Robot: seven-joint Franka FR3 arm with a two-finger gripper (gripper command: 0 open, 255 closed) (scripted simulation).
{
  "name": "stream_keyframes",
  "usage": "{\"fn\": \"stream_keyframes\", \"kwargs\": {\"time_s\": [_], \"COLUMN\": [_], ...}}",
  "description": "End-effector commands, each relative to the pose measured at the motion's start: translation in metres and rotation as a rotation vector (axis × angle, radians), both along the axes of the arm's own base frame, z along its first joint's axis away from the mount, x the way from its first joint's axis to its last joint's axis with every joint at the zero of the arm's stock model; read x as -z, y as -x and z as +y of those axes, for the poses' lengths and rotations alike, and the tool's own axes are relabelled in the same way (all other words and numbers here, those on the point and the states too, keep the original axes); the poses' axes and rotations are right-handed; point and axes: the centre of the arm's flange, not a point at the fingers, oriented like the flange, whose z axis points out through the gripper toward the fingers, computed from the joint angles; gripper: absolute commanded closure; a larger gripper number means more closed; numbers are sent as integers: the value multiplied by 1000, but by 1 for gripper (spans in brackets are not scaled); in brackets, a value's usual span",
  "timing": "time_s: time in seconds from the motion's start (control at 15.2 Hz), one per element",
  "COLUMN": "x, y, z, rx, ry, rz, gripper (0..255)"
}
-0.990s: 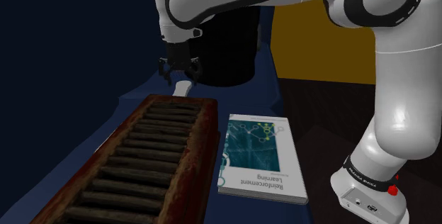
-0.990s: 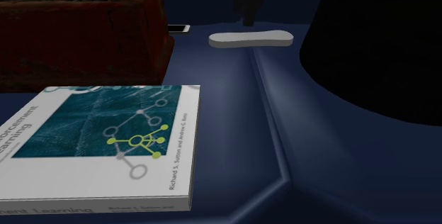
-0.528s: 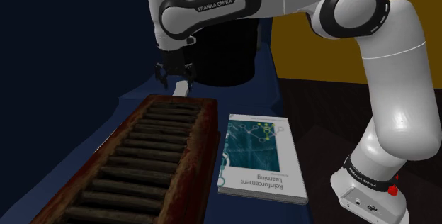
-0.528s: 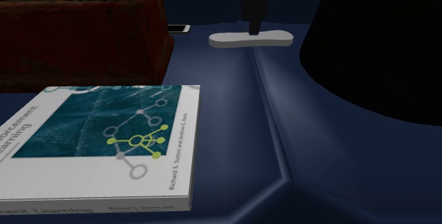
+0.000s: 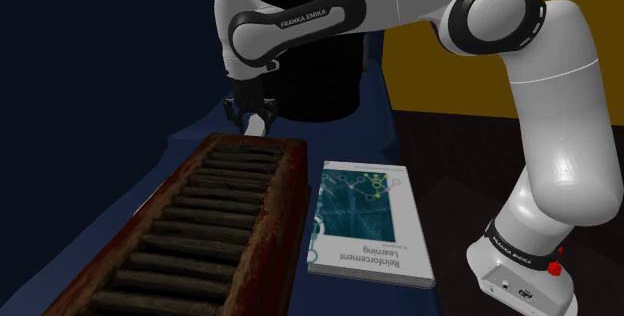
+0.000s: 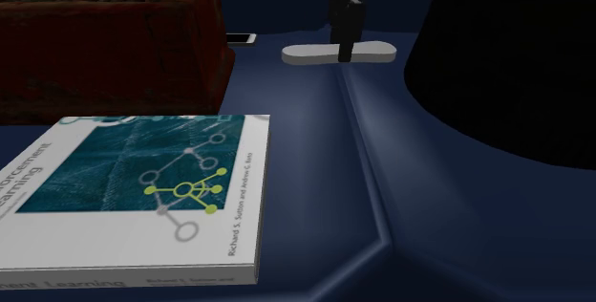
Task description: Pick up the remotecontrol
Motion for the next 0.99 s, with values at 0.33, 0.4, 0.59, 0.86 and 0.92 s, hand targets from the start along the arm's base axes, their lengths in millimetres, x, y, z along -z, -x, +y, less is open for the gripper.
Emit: {"fn": "stream_keyframes", "kwargs": {"time_s": [0.33,0.4,0.59,0.86,0.92], "x": [1,-5,-20,-42,-47], "y": [0,0,0,0,0], "z": [0,0,0,0,0], "rx": [1,1,1,1,1], "ry": [1,1,1,1,1], "rz": [0,0,0,0,0], "gripper": [255,255,255,255,255]}}
